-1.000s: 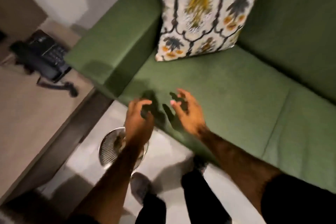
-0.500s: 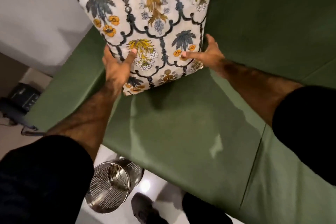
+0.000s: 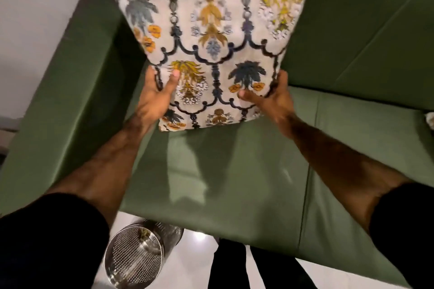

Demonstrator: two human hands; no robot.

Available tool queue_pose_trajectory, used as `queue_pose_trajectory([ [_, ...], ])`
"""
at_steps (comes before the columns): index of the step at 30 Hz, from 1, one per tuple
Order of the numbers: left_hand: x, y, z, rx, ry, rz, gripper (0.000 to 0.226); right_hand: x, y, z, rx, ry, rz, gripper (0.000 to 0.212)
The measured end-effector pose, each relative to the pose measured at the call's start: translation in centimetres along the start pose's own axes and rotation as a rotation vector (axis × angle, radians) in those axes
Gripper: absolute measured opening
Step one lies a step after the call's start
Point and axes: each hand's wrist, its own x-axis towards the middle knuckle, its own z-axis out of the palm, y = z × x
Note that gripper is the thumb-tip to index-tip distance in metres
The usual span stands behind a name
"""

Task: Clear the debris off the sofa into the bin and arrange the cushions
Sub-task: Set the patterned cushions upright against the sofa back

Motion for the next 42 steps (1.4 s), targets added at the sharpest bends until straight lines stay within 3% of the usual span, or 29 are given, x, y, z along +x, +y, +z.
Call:
queue_pose_trajectory([
  [4, 0.9, 1.9, 4.9, 0.071, -0.115, 0.016, 0.092, -2.2, 1.3, -4.7, -0.075, 0.106, 0.018, 0.104],
  [6, 1.0, 2.2, 6.0, 0.107, -0.086, -0.018, 0.099, -2.4, 1.3, -5.6, -0.081, 0.082, 0.028, 0.106],
  [9, 0.7, 2.3, 6.5, 0.034, 0.011, 0.037, 0.075, -2.1, 1.2, -6.5, -0.088, 0.006, 0.023, 0.101],
  [11, 0.0, 2.6, 7.6, 0.018, 0.149, 0.057, 0.069, -2.2, 1.5, -7.4, -0.062, -0.051, 0.025, 0.098],
  [13, -1.5, 2.8, 9.3, 0.026, 0.416, 0.068, 0.062, -3.2, 2.2, -8.6, 0.010, -0.084, 0.021, 0.092],
  [15, -3.8, 3.0, 12.2, 0.034, 0.726, 0.182, 0.040, -5.1, 3.4, -10.6, 0.054, -0.013, 0.041, 0.085],
  [16, -5.1, 2.9, 14.1, 0.023, 0.799, 0.267, 0.029, -6.4, 4.3, -12.1, 0.077, 0.057, 0.069, 0.083],
  [18, -7.5, 2.5, 18.6, 0.011, 0.680, 0.382, 0.013, -9.6, 6.4, -15.9, 0.117, 0.214, 0.143, 0.081],
  [21, -10.7, 3.1, 28.7, 0.019, 0.230, 0.405, 0.015, -15.0, 10.0, -24.4, 0.123, 0.551, 0.290, 0.082],
  [23, -12.5, 5.1, 35.7, 0.062, -0.078, 0.443, 0.016, -17.7, 11.9, -30.3, 0.110, 0.870, 0.356, 0.084],
  [25, -13.8, 7.5, 42.8, 0.111, -0.365, 0.463, 0.028, -19.7, 13.5, -36.3, 0.138, 1.202, 0.413, 0.089],
  [27, -14.6, 10.1, 49.5, 0.160, -0.602, 0.454, 0.045, -20.9, 14.6, -42.0, 0.225, 1.381, 0.488, 0.103],
  [30, -14.7, 14.4, 58.0, 0.239, -0.809, 0.403, 0.072, -21.7, 15.9, -49.0, 0.286, 1.344, 0.548, 0.122],
  [32, -14.0, 17.2, 62.5, 0.253, -0.877, 0.305, 0.089, -21.6, 16.3, -52.2, 0.307, 1.249, 0.481, 0.126],
  [37, -11.2, 20.1, 68.7, 0.294, -0.978, 0.131, 0.136, -20.9, 17.7, -56.8, 0.347, 0.957, 0.409, 0.105],
  [42, -11.4, 18.4, 66.1, 0.130, -0.900, 0.095, 0.131, -20.1, 17.7, -57.8, 0.306, 0.821, 0.355, 0.115],
])
